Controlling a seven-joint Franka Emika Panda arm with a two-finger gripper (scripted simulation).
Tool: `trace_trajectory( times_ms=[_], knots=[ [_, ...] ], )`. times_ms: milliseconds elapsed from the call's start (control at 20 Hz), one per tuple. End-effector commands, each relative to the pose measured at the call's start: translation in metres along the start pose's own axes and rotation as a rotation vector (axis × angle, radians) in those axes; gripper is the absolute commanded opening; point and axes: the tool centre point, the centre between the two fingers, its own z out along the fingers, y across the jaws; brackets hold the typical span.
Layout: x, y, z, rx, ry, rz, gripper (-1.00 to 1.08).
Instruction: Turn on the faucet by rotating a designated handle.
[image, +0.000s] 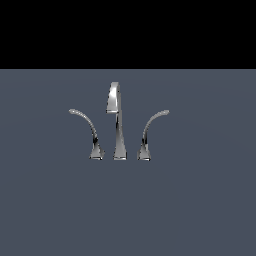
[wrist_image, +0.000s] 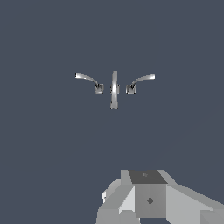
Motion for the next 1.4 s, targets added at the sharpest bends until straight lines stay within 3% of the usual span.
trace_trajectory(
  times_ms=[0,650,1350],
  knots=[
    [0.000,0.000,0.000,0.000,0.000,0.000,-1.00],
    [0.004,-0.017,0.021,-0.005,-0.003,0.092,-1.00],
    [0.025,-0.065,0.083,-0.019,-0.011,0.371,-1.00]
  ],
)
